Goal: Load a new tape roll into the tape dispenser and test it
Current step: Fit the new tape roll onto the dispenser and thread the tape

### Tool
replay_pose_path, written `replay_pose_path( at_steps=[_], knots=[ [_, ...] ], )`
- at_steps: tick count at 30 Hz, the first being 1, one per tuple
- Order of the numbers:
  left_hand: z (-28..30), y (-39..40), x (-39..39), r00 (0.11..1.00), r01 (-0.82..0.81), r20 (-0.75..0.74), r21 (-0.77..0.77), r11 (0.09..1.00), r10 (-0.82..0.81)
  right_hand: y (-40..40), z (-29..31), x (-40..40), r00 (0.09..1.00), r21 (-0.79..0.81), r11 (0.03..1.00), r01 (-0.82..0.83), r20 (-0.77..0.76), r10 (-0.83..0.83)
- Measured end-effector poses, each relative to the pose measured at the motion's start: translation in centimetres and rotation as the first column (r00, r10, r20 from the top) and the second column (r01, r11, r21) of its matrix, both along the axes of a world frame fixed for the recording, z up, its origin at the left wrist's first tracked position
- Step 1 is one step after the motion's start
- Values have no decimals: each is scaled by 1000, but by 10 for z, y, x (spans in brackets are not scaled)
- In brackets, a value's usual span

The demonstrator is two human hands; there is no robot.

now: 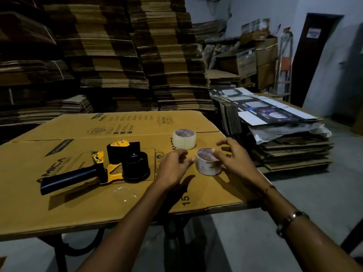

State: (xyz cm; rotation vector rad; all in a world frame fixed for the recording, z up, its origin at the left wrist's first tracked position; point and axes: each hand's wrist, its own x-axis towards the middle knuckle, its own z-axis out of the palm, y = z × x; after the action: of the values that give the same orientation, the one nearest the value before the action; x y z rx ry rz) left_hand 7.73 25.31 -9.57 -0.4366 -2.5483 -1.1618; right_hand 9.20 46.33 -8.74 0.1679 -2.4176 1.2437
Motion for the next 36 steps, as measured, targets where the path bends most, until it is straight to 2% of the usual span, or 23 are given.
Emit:
replay_pose_path(
  at_steps=[5, 10, 14, 18, 22, 25, 27, 29, 32, 36],
  knots=[
    [10, -42, 1, 988, -90, -141, -178, 980, 65, -30, 31, -50, 998, 258, 964, 69, -26, -64],
    [-18, -49, 9, 999, 41, -19, -255, 966, -47, -59, 34, -116, 979, 446, 892, -71, 201, -23],
    [-29, -54, 5, 997, 49, -56, -200, 979, -62, -70, 26, -145, 955, 502, 861, -85, 287, -73],
    [-28, -55, 7, 993, 90, -70, -122, 988, -99, -75, 20, -151, 955, 570, 821, -37, 261, -138],
    [-26, -56, 10, 992, 93, -78, -95, 991, -100, -76, 28, -137, 969, 482, 876, 3, 214, -121],
    [-24, -56, 14, 988, 103, -104, -67, 992, -110, -75, 43, -116, 979, 377, 925, -51, 201, -28],
    [-21, -57, 17, 987, 110, -117, 11, 994, -108, -75, 50, -98, 981, 261, 959, -114, 183, 67],
    [-18, -59, 22, 986, 89, -151, 138, 986, -67, -77, 54, -77, 967, 62, 980, -188, 184, 174],
    [-14, -64, 32, 967, -5, -241, 294, 956, 80, -83, 58, -44, 923, -186, 930, -318, 161, 348],
    [1, -72, 58, 943, -63, -275, 412, 909, 189, -92, 56, -6, 873, -335, 847, -413, 119, 473]
  ],
)
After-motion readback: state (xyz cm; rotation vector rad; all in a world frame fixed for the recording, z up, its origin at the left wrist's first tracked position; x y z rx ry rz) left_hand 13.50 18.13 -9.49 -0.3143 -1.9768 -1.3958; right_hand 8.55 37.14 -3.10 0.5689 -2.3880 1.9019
